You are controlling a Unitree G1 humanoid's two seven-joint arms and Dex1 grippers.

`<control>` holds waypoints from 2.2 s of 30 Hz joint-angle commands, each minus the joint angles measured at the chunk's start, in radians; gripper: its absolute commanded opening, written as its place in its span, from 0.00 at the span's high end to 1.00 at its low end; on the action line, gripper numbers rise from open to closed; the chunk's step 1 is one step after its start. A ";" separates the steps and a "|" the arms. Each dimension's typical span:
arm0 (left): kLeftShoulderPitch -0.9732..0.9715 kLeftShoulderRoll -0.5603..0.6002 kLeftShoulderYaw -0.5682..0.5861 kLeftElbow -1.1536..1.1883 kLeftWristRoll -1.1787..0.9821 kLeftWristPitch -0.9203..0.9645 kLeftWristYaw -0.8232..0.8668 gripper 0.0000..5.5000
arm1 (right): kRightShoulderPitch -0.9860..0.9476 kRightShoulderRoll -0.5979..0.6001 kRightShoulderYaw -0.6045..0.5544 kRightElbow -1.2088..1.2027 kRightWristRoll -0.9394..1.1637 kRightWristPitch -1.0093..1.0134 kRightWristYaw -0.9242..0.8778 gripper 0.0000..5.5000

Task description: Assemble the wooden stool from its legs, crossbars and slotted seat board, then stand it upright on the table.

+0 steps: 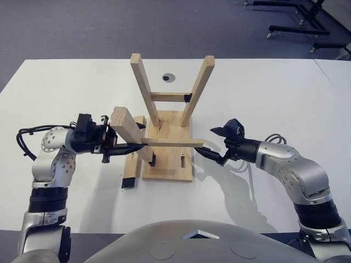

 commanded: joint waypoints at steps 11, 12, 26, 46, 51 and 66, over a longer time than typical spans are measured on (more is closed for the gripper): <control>0.047 0.020 0.006 -0.034 0.008 -0.014 0.017 0.63 | -0.042 -0.007 -0.021 0.036 -0.012 -0.022 0.003 0.02; 0.058 0.021 0.008 -0.042 0.006 -0.014 0.020 0.63 | -0.044 -0.007 -0.021 0.039 -0.012 -0.023 0.003 0.02; 0.094 0.059 0.006 -0.073 0.001 -0.018 0.031 0.63 | -0.021 -0.001 -0.035 0.042 -0.016 -0.045 -0.012 0.02; 0.147 0.104 -0.121 -0.069 0.153 -0.054 0.091 0.63 | -0.023 0.013 -0.042 0.068 -0.031 -0.055 -0.013 0.02; 0.154 0.105 -0.140 -0.080 0.156 -0.079 0.117 0.63 | -0.026 0.020 -0.046 0.070 -0.035 -0.059 -0.018 0.02; 0.222 0.099 -0.175 -0.016 0.172 -0.193 0.129 0.63 | -0.036 0.028 -0.052 0.086 -0.041 -0.068 -0.021 0.02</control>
